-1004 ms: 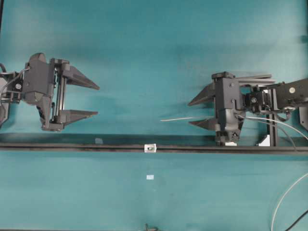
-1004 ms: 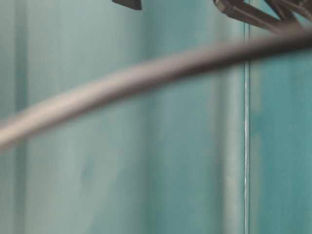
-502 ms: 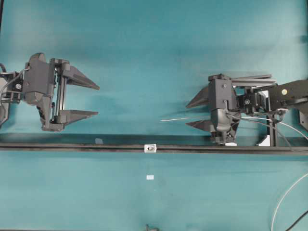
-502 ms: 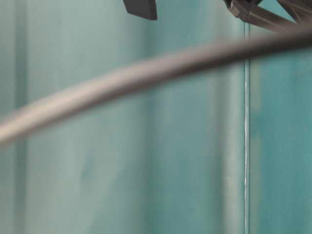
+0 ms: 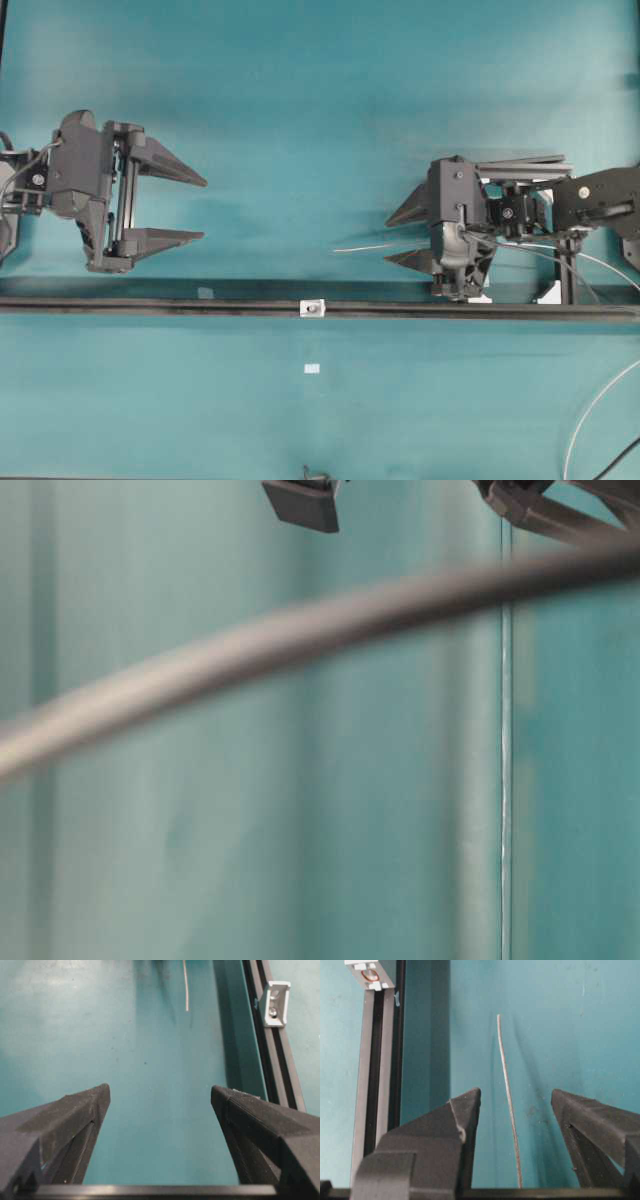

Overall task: Insert the wire through the hole in the metal fitting marked with a red label.
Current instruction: 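Lower the open right gripper over the white wire near the bracket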

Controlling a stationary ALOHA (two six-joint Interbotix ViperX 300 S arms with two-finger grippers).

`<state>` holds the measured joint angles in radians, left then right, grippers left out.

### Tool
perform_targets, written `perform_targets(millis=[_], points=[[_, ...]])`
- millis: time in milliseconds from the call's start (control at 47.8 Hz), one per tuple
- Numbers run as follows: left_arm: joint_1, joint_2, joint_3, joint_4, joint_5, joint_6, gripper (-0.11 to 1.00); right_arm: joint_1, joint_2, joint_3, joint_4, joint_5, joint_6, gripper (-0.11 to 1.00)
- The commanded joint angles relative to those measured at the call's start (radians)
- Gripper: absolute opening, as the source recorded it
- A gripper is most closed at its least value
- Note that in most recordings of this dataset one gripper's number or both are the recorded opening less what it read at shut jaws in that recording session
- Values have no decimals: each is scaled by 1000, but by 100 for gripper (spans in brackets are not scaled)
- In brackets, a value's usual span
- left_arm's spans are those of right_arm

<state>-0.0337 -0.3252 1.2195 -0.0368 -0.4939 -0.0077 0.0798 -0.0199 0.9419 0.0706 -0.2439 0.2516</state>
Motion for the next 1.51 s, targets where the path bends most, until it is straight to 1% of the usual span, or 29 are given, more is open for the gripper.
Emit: perform_targets(millis=[0, 105, 272, 586, 711, 753, 774, 837, 900, 941, 983, 1485], points=[[-3, -5, -11, 2, -6, -2, 65, 2, -5, -17, 2, 15, 2, 62], [-3, -5, -12, 2, -8, -2, 65, 2, 0, -20, 2, 28, 2, 59], [-3, -5, -14, 2, -6, -2, 65, 2, 2, -20, 2, 25, 2, 50], [-3, -5, -11, 0, -6, -2, 65, 2, 0, -21, 2, 23, 2, 49], [-3, -5, -11, 0, -5, -2, 65, 2, 0, -20, 2, 21, 2, 47], [-3, -5, -11, 2, -6, -2, 65, 2, 0, -21, -2, 21, 0, 43], [-3, -5, -11, 2, -5, -2, 65, 3, 0, -21, -2, 21, 0, 39], [-3, -5, -11, 0, -5, -2, 65, 2, 2, -20, -3, 21, 0, 22], [-3, -5, -11, 0, -5, -2, 65, 2, 0, -18, -5, 21, -2, 9], [-3, -5, -11, 0, -5, -2, 65, 2, 2, -17, -5, 21, -2, 3], [-3, -5, -11, 2, -5, -2, 65, 2, 2, -15, -5, 21, 0, 0], [-3, -5, -9, 0, -2, -6, 65, 2, 0, -12, -6, -15, -2, -1]])
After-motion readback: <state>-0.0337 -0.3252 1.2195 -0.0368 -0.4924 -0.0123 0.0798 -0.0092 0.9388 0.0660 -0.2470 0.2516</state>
